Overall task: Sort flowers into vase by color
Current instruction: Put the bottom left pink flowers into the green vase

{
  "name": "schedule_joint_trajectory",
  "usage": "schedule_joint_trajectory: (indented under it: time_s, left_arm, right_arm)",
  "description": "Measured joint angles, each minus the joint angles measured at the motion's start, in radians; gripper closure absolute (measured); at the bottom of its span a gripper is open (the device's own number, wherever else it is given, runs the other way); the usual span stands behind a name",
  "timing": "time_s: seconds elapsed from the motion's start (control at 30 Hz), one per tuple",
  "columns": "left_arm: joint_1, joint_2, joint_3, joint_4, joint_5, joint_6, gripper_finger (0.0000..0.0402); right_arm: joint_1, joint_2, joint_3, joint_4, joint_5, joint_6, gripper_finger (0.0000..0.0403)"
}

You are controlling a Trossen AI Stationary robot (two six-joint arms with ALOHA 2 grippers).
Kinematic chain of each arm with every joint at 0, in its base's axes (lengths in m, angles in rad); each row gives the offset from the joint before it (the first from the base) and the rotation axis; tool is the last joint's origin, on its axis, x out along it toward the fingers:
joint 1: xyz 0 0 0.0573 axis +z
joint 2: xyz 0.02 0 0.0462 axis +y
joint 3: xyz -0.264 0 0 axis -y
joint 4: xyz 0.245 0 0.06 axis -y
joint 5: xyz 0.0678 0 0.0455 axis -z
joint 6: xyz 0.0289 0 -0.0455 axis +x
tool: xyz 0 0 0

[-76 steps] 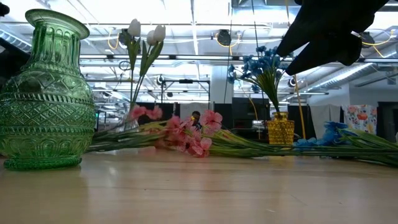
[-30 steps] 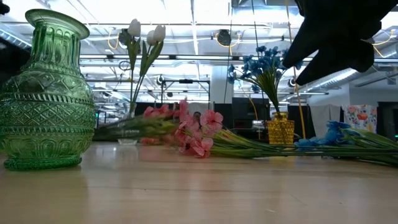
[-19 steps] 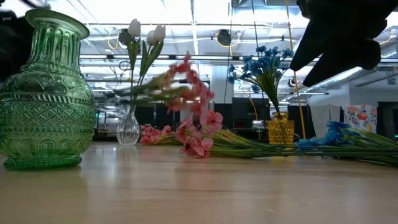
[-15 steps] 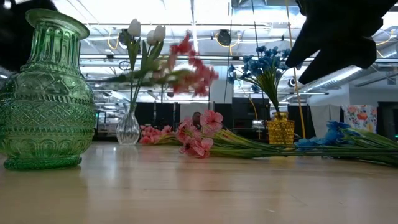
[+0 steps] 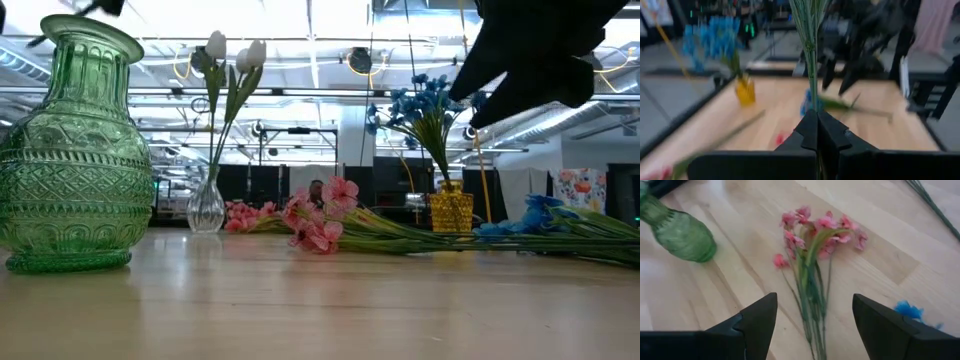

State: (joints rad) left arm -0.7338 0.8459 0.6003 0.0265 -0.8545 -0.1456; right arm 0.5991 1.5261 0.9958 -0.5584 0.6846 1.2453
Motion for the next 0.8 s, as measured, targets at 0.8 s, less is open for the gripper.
schedule_joint_trajectory:
  time_s: [0.8]
  left_arm:
    - [0.000,0.201,0.000,0.884,0.298,0.442,0.0401]
  right_arm:
    - [-0.151,0.000,0.000,1.410,-0.105,-1.315,0.0151]
